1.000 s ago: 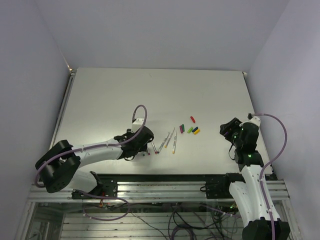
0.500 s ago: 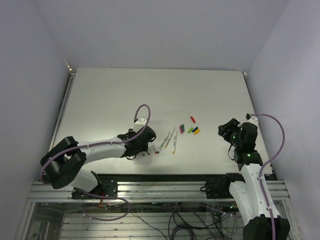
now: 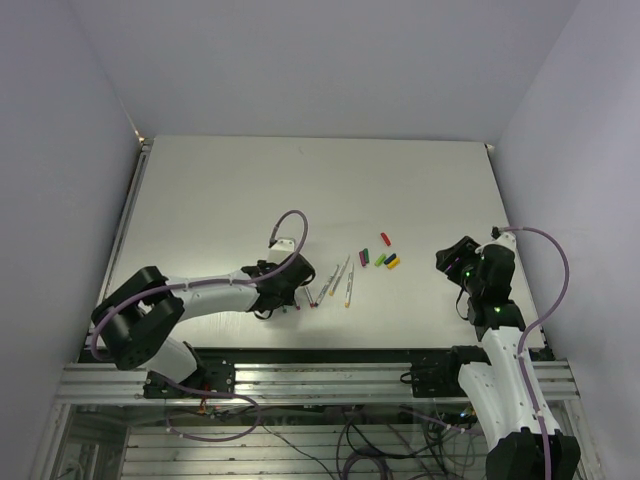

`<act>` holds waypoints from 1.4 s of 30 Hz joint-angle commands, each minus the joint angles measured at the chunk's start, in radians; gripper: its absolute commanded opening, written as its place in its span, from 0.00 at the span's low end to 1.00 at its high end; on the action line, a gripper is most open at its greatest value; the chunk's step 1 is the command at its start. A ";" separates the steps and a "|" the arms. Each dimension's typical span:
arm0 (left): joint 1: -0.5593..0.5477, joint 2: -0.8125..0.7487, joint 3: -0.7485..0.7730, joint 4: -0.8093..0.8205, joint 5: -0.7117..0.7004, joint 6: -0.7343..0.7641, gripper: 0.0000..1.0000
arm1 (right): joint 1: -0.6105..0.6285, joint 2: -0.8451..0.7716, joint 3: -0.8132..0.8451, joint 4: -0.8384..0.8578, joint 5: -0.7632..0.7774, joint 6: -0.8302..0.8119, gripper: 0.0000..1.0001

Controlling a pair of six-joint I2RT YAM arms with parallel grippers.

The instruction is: Insert the pens into the pen caps

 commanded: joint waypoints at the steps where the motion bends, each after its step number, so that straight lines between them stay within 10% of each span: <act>1: -0.008 0.016 0.036 -0.068 -0.026 -0.005 0.59 | -0.004 0.000 -0.009 0.027 -0.011 0.006 0.52; 42: 0.214 -0.056 -0.056 -0.115 0.177 0.062 0.45 | -0.004 -0.042 0.038 -0.064 -0.015 0.003 0.56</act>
